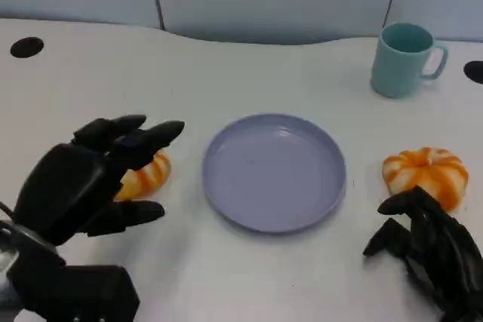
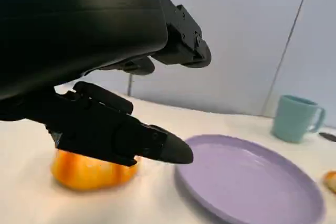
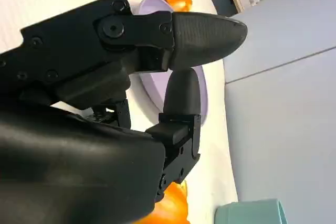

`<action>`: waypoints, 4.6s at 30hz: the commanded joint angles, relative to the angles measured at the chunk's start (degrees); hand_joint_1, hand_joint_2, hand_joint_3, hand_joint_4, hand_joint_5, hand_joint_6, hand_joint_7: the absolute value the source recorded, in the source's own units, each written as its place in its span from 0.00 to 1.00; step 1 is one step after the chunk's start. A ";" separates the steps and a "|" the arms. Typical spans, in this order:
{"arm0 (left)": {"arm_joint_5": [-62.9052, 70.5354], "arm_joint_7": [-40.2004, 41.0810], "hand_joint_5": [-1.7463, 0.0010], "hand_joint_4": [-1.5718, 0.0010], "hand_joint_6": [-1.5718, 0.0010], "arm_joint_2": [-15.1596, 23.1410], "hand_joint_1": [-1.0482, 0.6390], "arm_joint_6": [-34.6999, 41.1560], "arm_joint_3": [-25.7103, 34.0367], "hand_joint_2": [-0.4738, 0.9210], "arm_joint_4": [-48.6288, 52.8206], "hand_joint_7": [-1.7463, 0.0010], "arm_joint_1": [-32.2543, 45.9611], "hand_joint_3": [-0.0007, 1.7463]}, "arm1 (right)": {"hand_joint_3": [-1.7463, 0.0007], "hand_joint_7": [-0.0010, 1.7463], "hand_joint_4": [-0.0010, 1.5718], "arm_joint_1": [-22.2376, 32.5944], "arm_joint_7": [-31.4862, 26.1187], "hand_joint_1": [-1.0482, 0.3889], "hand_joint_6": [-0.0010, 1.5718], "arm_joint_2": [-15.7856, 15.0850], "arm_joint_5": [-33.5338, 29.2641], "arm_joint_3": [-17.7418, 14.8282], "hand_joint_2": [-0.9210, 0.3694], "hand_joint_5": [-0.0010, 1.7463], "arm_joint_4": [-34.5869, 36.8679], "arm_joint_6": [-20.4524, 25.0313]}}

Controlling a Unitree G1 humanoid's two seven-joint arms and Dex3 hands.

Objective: Grasp the bread from the table and place it into the plate.

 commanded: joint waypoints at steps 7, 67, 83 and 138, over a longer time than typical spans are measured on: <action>12.74 -0.33 0.96 0.99 0.90 6.75 0.51 16.56 -9.58 0.88 -6.20 1.00 -3.32 0.00 | 0.71 0.90 0.29 -0.57 1.12 0.40 0.24 -0.10 0.67 -0.59 0.00 1.00 1.07 -0.19; 2.65 0.46 1.00 1.00 0.95 -2.04 0.50 32.26 -37.38 0.86 61.28 1.00 -42.57 0.00 | 0.70 0.90 0.29 0.55 2.28 0.42 0.23 -0.19 1.73 -0.97 0.00 1.00 -0.74 1.38; 2.13 -0.71 0.99 0.98 0.92 -4.20 0.46 30.54 -39.66 0.88 67.47 0.99 -43.63 0.00 | 0.71 0.92 0.29 2.63 1.02 0.41 0.22 -0.08 1.03 -0.49 0.00 1.00 -3.52 1.59; -9.72 41.64 0.00 0.55 0.66 -2.36 0.60 3.53 -26.93 0.76 64.84 0.00 -34.96 0.52 | 0.72 0.92 0.29 3.09 1.38 0.41 0.23 -0.43 2.18 -0.21 0.00 1.00 -5.10 3.62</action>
